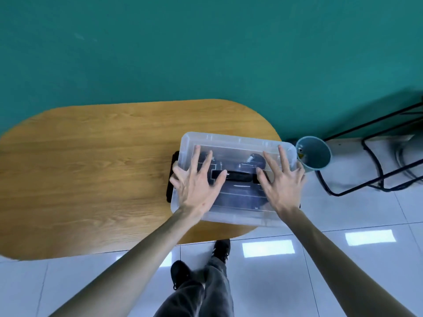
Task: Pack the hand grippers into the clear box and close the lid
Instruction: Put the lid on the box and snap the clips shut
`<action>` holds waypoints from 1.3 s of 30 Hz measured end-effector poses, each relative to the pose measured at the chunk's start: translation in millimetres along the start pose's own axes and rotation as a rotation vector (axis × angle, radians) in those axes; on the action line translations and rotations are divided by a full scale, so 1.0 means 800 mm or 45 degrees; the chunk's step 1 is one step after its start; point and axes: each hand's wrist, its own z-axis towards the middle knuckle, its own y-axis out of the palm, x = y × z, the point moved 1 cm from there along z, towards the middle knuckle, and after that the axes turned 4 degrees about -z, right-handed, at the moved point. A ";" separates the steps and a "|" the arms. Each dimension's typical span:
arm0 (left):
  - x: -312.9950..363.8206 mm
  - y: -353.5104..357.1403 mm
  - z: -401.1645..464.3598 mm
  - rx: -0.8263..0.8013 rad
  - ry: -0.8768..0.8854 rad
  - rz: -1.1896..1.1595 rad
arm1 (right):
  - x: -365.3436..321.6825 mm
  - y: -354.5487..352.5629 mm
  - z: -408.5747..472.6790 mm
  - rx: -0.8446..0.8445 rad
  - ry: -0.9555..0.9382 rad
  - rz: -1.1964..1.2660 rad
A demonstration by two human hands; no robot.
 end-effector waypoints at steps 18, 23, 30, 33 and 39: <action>-0.003 0.025 0.008 -0.109 0.036 0.365 | 0.001 0.015 0.001 -0.245 -0.116 -0.192; -0.005 0.026 0.008 -0.126 0.031 0.333 | -0.003 0.010 0.004 -0.300 -0.111 -0.206; -0.058 0.012 0.009 -0.156 -0.078 0.104 | 0.046 0.003 -0.016 -0.332 0.117 0.092; -0.062 0.009 0.012 -0.157 -0.162 -0.036 | 0.052 -0.002 -0.018 -0.376 0.288 0.325; -0.055 -0.010 0.011 -0.226 -0.238 -0.299 | 0.042 -0.015 -0.015 -0.399 0.353 0.352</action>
